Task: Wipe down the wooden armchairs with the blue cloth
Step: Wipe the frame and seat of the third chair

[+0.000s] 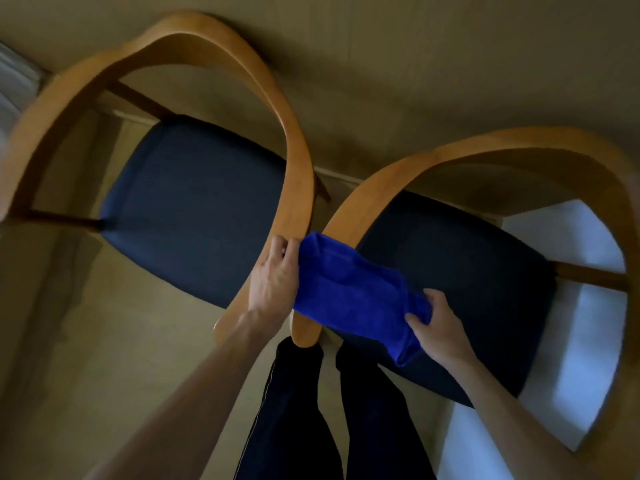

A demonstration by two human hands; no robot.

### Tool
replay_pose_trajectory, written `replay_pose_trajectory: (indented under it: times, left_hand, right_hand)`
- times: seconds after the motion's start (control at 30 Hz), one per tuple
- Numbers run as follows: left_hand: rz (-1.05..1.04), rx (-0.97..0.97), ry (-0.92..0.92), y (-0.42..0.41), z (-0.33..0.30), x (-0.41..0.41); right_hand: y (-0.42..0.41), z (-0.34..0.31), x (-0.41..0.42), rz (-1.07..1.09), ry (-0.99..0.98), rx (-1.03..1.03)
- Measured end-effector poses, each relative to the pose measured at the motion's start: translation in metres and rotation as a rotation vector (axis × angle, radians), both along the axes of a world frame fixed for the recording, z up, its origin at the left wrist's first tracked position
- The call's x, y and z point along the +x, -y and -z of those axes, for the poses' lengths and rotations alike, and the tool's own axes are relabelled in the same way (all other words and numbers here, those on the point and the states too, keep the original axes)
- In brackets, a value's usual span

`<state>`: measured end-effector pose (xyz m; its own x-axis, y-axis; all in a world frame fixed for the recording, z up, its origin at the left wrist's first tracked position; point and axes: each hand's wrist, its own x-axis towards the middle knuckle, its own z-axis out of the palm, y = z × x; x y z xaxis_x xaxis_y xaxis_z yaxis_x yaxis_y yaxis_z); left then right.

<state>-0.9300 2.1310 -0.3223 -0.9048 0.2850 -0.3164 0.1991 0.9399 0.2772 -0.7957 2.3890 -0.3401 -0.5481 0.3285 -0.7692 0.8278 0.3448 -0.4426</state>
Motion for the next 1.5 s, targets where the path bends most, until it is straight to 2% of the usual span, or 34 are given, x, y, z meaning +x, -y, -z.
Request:
replay_pose_trajectory:
  times: [0.2,0.3,0.4,0.57,0.73,0.8,0.83,0.9,0.93,1.1,1.2,1.27,1.33,1.43,1.5]
  left_hand:
    - [-0.014,-0.013,-0.169,0.007,0.019,0.019]
    - [-0.042,-0.008,-0.210,0.009,0.021,0.023]
    - [-0.108,0.069,-0.184,0.017,0.019,0.014]
    - [-0.159,0.186,-0.086,0.025,0.019,0.010]
    - [-0.273,0.416,-0.008,0.031,0.013,0.045]
    - [-0.414,0.534,0.159,0.038,0.013,0.057]
    - [-0.559,0.626,0.324,0.039,0.009,0.059]
    - [-0.865,0.860,0.689,0.042,0.005,0.058]
    - [-0.939,0.948,0.771,0.045,0.006,0.058]
    - [-0.907,1.098,0.593,0.052,0.005,0.052]
    - [-0.924,1.240,0.647,0.055,0.000,0.055]
    - [-1.013,1.295,0.661,0.064,-0.001,0.059]
    - [-1.173,1.266,0.629,0.073,0.004,0.064]
    - [-1.311,0.989,0.625,0.070,0.023,0.073]
    - [-1.322,0.891,0.628,0.062,0.032,0.074]
  right_hand:
    - [0.051,-0.005,-0.047,-0.369,-0.612,-0.050]
    - [0.073,-0.002,-0.067,-0.634,-0.763,0.134]
    - [0.087,0.007,-0.074,-0.865,-0.777,0.192]
    - [0.089,0.016,-0.072,-0.928,-0.759,0.165]
    - [0.075,0.017,-0.088,-1.230,-0.760,0.305]
    - [0.073,0.018,-0.095,-1.358,-0.738,0.297]
    - [0.074,0.019,-0.098,-1.398,-0.726,0.292]
    - [0.078,0.018,-0.102,-1.439,-0.707,0.291]
    - [0.080,0.017,-0.102,-1.447,-0.698,0.292]
    - [0.085,0.015,-0.100,-1.384,-0.695,0.302]
    - [0.092,0.010,-0.093,-1.250,-0.759,0.254]
    - [0.093,0.004,-0.085,-1.147,-0.832,0.214]
    - [0.094,0.002,-0.076,-1.131,-0.879,0.175]
    - [0.097,0.007,-0.068,-1.216,-0.840,0.154]
    - [0.101,0.011,-0.069,-1.253,-0.816,0.181]
